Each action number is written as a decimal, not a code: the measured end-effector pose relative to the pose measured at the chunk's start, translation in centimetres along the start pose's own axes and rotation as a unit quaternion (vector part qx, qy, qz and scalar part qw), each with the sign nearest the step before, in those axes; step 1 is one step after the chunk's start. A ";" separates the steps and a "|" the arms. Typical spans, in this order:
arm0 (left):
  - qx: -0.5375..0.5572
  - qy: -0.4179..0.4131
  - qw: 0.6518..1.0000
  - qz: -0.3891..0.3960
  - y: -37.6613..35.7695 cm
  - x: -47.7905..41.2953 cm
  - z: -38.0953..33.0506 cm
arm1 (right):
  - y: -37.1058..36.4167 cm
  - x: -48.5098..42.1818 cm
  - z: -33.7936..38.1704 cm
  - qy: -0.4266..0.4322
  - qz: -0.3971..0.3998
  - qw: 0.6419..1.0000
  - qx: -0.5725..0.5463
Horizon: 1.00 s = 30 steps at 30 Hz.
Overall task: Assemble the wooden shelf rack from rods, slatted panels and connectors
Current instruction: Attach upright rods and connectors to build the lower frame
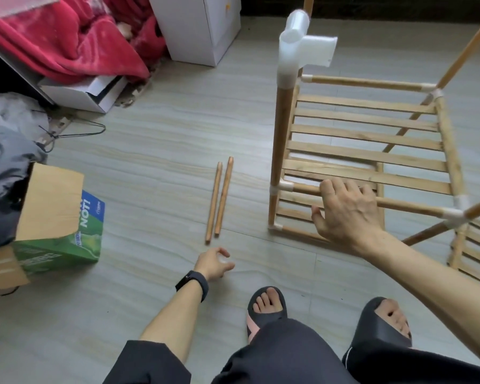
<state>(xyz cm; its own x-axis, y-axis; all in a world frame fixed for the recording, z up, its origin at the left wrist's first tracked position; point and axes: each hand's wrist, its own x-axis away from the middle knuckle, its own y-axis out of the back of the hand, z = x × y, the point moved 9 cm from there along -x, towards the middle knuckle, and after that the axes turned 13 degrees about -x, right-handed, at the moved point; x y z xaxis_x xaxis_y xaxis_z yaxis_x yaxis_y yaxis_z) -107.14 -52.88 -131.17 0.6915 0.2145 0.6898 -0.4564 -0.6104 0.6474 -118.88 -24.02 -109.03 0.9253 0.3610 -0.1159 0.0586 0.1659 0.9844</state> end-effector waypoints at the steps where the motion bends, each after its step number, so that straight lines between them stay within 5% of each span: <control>1: 0.043 -0.013 0.999 0.014 0.5 0.5 -1.4 | 0.0 0.1 0.0 0.000 0.012 1.000 0.001; 7: 0.177 -0.189 0.963 0.070 7.2 7.1 -12.9 | 0.1 0.2 -0.8 -0.038 0.178 0.975 -0.125; 11: 0.245 -0.283 0.922 0.102 12.1 13.8 -21.2 | 4.5 1.1 -2.3 -0.081 0.186 0.922 -0.329; 15: 0.276 -0.347 0.890 0.110 14.7 19.6 -28.8 | 11.7 1.8 -3.3 -0.105 0.120 0.804 -0.573; 18: 0.325 -0.358 0.872 0.074 15.8 22.5 -33.6 | 17.8 2.7 -5.3 -0.097 0.009 0.770 -0.630; 26: 0.403 -0.365 0.837 0.063 14.9 27.6 -42.1 | 27.1 7.7 -9.7 -0.113 -0.227 0.780 -0.572; 30: 0.388 -0.374 0.841 0.056 13.3 29.1 -42.9 | 27.3 10.4 -10.4 -0.106 -0.273 0.779 -0.555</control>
<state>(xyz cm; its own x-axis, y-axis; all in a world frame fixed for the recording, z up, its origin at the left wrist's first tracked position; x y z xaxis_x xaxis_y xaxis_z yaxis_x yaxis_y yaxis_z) -117.08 -22.04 -88.60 0.9593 -0.2405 0.1481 -0.2410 -0.9704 -0.0148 -111.58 -6.21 -84.73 0.9238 -0.1823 -0.3366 0.2148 0.9747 0.0617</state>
